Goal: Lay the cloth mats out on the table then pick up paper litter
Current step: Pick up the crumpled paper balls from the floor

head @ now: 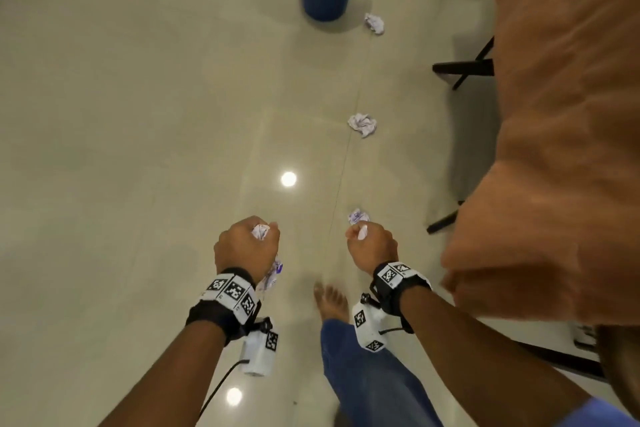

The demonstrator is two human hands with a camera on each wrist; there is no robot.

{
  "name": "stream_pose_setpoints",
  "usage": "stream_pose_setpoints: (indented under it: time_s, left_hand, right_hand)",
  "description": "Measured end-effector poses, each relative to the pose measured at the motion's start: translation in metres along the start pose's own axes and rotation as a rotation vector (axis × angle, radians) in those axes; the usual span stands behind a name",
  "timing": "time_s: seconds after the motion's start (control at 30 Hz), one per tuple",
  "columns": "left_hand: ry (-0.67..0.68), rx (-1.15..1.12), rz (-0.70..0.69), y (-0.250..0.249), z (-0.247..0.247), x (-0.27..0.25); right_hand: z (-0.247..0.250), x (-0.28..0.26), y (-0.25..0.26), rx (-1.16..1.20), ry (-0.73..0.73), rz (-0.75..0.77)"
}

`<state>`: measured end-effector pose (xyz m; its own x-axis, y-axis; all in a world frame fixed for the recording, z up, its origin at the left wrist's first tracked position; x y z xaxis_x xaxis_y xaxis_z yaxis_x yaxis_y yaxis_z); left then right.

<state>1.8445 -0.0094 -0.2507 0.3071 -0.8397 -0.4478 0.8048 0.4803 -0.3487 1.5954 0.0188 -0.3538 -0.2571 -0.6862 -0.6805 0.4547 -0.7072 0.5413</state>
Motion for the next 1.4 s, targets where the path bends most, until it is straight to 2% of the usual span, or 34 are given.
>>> stream_pose_setpoints:
  time_s: [0.1, 0.2, 0.3, 0.4, 0.57, 0.67, 0.73, 0.87, 1.0, 1.1, 1.2, 1.3, 1.4]
  left_hand:
    - [0.074, -0.005, -0.101, -0.046, -0.007, 0.059]
    - [0.165, -0.017, -0.164, -0.082, -0.034, 0.113]
    - [0.248, -0.017, -0.187, -0.101, -0.076, 0.165]
    - [0.311, 0.035, -0.282, -0.111, -0.131, 0.22]
    - [0.432, 0.141, -0.428, -0.112, -0.204, 0.273]
    - [0.492, 0.283, -0.642, -0.13, -0.254, 0.301]
    - [0.47, 0.461, -0.797, -0.158, -0.291, 0.328]
    - [0.349, 0.78, -1.007, -0.225, -0.354, 0.376]
    - [0.28, 0.881, -1.113, -0.255, -0.397, 0.398]
    - [0.312, 0.904, -1.099, -0.244, -0.406, 0.397]
    - [0.401, 0.882, -0.979, -0.217, -0.383, 0.399]
    - [0.434, 0.776, -0.917, -0.194, -0.322, 0.399]
    - [0.397, 0.751, -0.849, -0.191, -0.236, 0.408]
  right_hand:
    - [-0.005, 0.041, -0.002, 0.056, 0.134, -0.108]
    - [-0.014, 0.083, -0.022, -0.02, 0.215, -0.181]
    - [-0.026, 0.122, -0.048, -0.12, 0.214, -0.24]
    - [-0.052, 0.174, -0.082, -0.16, 0.193, -0.277]
    - [-0.092, 0.245, -0.119, -0.285, 0.128, -0.216]
    - [-0.104, 0.272, -0.132, -0.332, -0.004, -0.156]
    - [-0.108, 0.282, -0.142, -0.301, -0.059, -0.081]
    - [-0.105, 0.283, -0.163, -0.185, -0.148, -0.001]
    - [-0.102, 0.285, -0.166, -0.075, -0.185, -0.033]
    - [-0.1, 0.286, -0.168, -0.036, -0.19, -0.103]
    - [-0.091, 0.281, -0.163, 0.108, -0.253, -0.204]
    - [-0.073, 0.269, -0.135, 0.253, -0.34, -0.295]
    - [-0.046, 0.268, -0.07, 0.317, -0.283, -0.3]
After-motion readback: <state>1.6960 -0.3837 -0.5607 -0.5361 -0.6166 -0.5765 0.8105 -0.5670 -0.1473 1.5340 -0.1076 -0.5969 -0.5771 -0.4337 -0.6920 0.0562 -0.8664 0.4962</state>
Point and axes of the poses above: each hand's wrist, its own x-axis towards the middle knuckle, its own z-axis out of the back of the hand, y = z × x, the point moved 7 cm from there along x, towards the middle knuckle, and after that the axes turned 12 degrees about x, right-handed, at the moved point
